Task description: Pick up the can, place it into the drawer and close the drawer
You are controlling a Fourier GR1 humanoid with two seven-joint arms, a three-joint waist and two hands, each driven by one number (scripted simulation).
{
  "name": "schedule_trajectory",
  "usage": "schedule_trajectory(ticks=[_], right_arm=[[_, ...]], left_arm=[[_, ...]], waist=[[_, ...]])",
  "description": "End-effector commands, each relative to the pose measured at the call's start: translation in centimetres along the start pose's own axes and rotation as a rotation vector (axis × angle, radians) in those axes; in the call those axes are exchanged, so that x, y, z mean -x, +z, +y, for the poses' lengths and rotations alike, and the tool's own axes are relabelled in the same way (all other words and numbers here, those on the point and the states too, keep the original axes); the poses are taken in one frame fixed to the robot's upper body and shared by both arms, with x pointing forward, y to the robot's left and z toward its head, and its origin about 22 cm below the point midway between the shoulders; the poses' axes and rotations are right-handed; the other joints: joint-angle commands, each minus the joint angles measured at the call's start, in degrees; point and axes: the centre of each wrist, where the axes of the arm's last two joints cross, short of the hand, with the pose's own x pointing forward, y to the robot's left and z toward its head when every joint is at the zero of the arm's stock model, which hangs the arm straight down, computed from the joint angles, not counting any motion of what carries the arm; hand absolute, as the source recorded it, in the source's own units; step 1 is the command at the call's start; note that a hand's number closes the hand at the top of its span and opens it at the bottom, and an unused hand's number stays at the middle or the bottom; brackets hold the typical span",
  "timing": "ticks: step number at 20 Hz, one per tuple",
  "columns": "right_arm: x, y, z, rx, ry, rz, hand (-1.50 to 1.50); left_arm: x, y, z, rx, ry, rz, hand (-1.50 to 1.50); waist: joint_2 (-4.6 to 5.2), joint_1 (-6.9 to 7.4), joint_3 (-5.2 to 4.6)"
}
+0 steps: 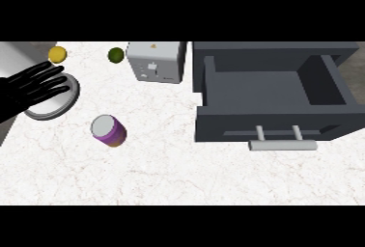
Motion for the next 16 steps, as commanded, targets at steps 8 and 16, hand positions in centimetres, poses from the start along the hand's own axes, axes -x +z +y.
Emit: schedule_trajectory(ticks=[8, 16], right_arm=[[-1.8, 2.1, -1.9, 0.007, -0.009, -0.015, -1.50], [-0.7, 3.2, -1.8, -0.001, 0.010, 0.008, -1.50]], left_arm=[[5.2, -2.5, -1.7, -0.045, -0.031, 0.042, -1.50], [9.5, -2.9, -1.8, -0.073, -0.046, 0.076, -1.50]], waist=[[-0.02, -0.02, -0.03], [0.03, -0.07, -0.03]])
